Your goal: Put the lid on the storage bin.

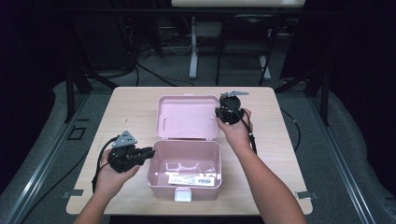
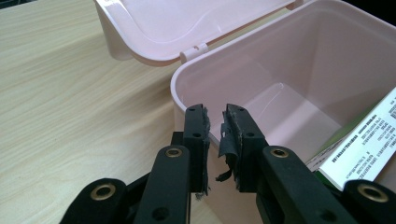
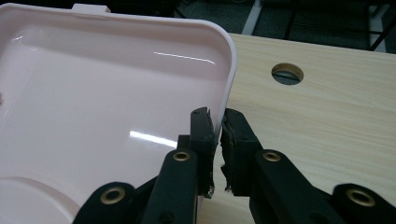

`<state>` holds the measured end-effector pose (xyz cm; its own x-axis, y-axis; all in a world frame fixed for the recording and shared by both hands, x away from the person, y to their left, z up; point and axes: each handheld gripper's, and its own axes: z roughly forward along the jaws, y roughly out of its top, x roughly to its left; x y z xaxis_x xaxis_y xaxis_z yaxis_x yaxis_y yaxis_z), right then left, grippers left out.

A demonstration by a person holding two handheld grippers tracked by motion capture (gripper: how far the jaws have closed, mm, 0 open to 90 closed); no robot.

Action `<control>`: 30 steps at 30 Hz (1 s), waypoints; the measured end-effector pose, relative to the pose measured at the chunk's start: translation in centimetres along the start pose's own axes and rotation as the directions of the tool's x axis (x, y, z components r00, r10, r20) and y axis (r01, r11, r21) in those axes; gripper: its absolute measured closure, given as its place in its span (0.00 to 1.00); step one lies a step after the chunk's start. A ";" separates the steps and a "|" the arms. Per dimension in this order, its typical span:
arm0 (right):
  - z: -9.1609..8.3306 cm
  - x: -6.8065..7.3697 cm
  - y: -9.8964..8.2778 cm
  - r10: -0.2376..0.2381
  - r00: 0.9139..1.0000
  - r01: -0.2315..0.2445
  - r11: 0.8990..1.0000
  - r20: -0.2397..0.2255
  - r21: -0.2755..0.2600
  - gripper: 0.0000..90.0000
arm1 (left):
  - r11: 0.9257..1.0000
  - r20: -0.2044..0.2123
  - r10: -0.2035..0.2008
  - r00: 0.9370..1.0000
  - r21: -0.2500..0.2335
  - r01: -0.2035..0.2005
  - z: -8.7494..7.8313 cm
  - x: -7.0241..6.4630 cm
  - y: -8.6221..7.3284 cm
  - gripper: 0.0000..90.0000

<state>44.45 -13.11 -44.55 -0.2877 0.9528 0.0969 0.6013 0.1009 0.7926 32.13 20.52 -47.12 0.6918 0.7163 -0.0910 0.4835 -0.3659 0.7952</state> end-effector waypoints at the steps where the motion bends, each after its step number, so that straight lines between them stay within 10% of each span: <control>1: -0.1 0.0 0.0 -0.004 1.000 0.004 1.000 -0.001 -0.004 0.92 | 1.000 0.001 0.000 1.000 0.001 0.000 0.0 0.0 0.0 0.88; 30: -4.0 0.7 0.4 -0.029 0.999 0.026 0.996 -0.037 -0.081 0.95 | 1.000 -0.002 -0.004 1.000 0.001 0.004 0.0 0.0 0.0 0.88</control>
<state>41.48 -13.61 -41.75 -0.3319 0.9384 0.0960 0.5314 0.1019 0.8410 32.15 20.54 -47.11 0.6887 0.7191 -0.0929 0.4867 -0.3636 0.7943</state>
